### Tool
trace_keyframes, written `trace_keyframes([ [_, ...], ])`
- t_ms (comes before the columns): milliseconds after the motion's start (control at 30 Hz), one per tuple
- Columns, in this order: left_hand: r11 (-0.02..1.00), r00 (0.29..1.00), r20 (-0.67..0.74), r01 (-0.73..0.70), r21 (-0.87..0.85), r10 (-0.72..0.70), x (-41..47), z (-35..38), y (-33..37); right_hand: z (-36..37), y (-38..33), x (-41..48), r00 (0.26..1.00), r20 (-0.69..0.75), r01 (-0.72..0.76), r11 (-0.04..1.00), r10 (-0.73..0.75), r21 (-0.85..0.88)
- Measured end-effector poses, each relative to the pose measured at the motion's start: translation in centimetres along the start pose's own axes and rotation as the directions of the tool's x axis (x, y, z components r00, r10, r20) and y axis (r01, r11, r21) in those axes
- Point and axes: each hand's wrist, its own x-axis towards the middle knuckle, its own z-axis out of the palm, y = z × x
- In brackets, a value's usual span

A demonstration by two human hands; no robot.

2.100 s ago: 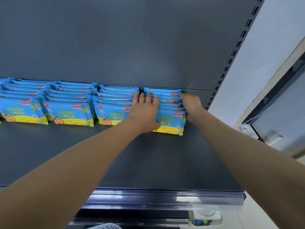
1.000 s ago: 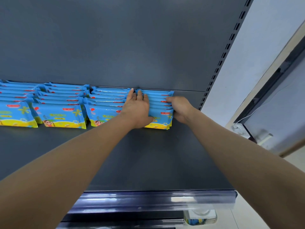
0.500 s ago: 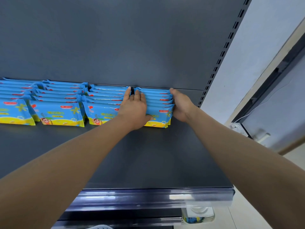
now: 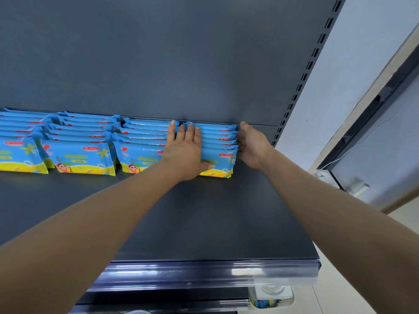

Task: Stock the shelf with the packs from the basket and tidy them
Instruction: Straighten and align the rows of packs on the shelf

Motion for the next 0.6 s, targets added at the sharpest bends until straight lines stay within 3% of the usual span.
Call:
trace_keyframes([
  [300,0.998,0.999,-0.032,-0.034,-0.054,0.032,-0.2,0.3,-0.1,-1.6,1.0,1.0,0.988,-0.093,0.095,0.959,-0.123,-0.268],
  [400,0.995,0.998,-0.062,-0.033,-0.091,0.028,-0.7,0.3,-0.2,-0.4,0.2,-1.6,0.973,-0.099,0.151,0.900,-0.208,-0.409],
  [500,0.978,0.988,-0.148,-0.065,-0.196,0.036,-1.4,0.4,-0.7,-0.5,0.5,-2.0,0.889,-0.002,0.339,0.662,-0.458,-0.668],
  [600,0.953,0.957,-0.290,-0.103,-0.284,0.017,-2.5,0.6,-1.8,-0.1,1.0,-2.9,0.822,0.203,0.442,0.373,-0.531,-0.816],
])
